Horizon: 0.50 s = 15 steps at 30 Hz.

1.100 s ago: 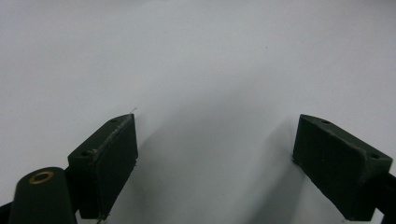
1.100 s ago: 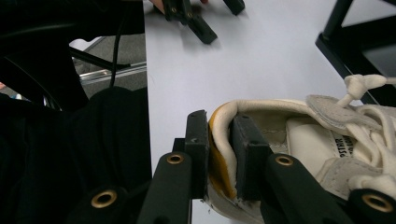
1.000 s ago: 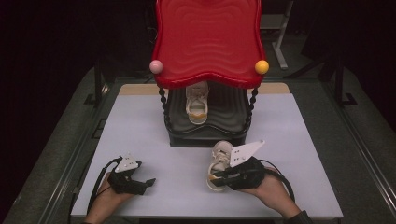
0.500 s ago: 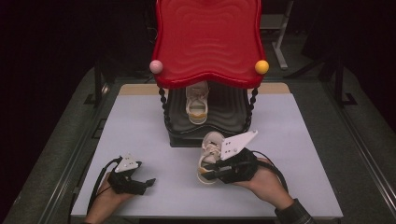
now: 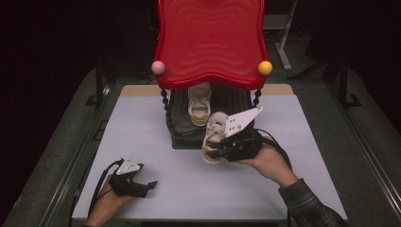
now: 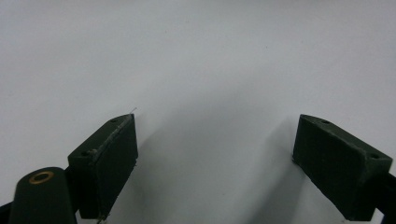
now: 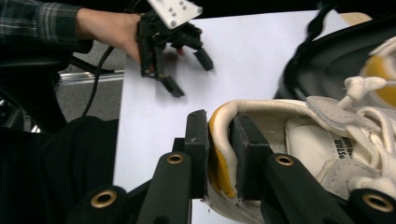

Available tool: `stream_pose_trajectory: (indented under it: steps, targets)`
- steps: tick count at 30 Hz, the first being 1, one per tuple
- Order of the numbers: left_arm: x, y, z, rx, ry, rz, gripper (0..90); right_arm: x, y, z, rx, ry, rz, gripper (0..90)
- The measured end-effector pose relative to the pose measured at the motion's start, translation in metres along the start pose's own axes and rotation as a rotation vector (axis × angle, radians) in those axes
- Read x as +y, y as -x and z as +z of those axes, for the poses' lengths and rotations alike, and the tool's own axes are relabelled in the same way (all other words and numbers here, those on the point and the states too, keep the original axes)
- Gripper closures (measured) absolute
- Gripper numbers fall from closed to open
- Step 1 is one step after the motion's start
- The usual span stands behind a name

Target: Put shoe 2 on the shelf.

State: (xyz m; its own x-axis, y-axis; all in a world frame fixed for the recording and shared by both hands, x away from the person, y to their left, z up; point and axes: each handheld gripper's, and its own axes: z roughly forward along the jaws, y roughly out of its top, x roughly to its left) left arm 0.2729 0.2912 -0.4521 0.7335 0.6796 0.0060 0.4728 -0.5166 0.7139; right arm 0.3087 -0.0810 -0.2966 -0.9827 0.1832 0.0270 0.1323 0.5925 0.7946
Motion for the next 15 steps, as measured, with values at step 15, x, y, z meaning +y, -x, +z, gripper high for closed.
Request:
stream_pose_trajectory:
  steps: [15]
  targets:
    - [0.000, 0.000, 0.000, 0.001, 0.000, 0.001, 13.2, 0.010, 0.039, -0.002, -0.056, -0.041, -0.009, 77.1]
